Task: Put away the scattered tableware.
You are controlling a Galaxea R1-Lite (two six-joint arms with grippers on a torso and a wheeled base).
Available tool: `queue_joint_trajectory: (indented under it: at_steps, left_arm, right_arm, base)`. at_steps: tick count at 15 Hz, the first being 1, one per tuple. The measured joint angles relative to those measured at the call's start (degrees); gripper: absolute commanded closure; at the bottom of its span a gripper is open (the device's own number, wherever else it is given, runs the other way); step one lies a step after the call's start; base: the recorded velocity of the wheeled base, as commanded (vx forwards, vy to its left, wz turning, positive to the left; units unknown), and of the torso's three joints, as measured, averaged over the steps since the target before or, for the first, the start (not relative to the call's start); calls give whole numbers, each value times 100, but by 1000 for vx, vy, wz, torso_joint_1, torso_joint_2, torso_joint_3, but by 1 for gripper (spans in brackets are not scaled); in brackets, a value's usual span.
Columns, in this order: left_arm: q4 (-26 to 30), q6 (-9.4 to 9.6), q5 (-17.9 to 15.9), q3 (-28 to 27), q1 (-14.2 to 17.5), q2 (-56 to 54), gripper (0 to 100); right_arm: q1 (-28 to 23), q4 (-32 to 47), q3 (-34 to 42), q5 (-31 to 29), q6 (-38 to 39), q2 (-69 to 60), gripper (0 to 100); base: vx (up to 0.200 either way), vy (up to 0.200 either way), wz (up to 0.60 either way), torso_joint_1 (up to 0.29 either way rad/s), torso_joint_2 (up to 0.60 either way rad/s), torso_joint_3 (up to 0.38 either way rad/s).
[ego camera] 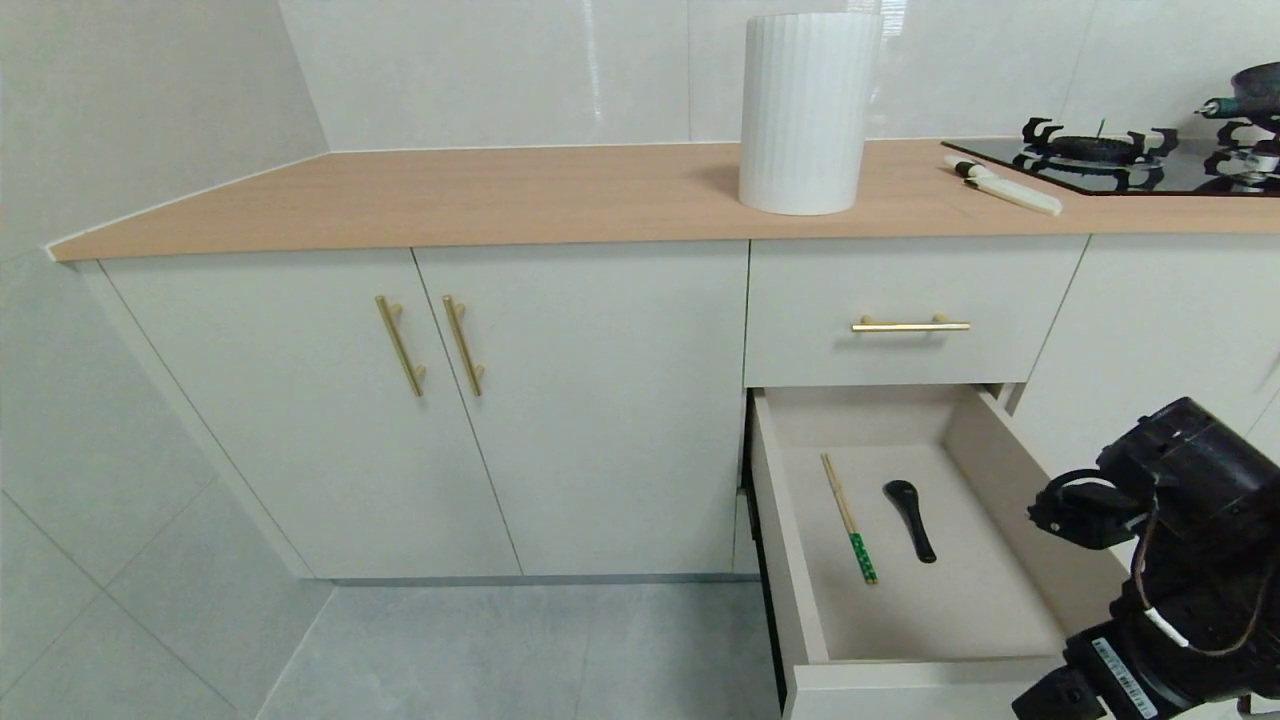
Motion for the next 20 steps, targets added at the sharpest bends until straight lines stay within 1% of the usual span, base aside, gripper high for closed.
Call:
queue_joint_trajectory:
  at_steps: [3, 6, 10, 14, 17, 20]
  left_arm:
    - [0, -2, 2, 0, 2, 0, 0]
    - [0, -2, 2, 0, 2, 0, 0]
    - [0, 0, 2, -2, 2, 0, 0]
    - [0, -2, 2, -2, 0, 0, 0]
    - [0, -2, 2, 0, 2, 0, 0]
    - [0, 0, 2, 0, 2, 0, 0]
  right_arm:
    - [13, 197, -143, 11, 49, 518, 0]
    - [13, 347, -347, 28, 361, 1023, 0]
    - [-4, 321, -455, -22, 453, 1359, 0]
    - [-144, -176, -455, -451, 651, 1452, 0]
    - [-185, -408, -441, -506, 875, 1456, 0]
    - [-246, -772, -441, -579, 930, 1460, 0]
  base:
    - [0, 0, 0, 0, 0, 0]
    - [0, 0, 0, 0, 0, 0]
    - [0, 0, 0, 0, 0, 0]
    - [0, 0, 0, 0, 0, 0]
    - [0, 0, 0, 0, 0, 0]
    - [0, 0, 0, 0, 0, 0]
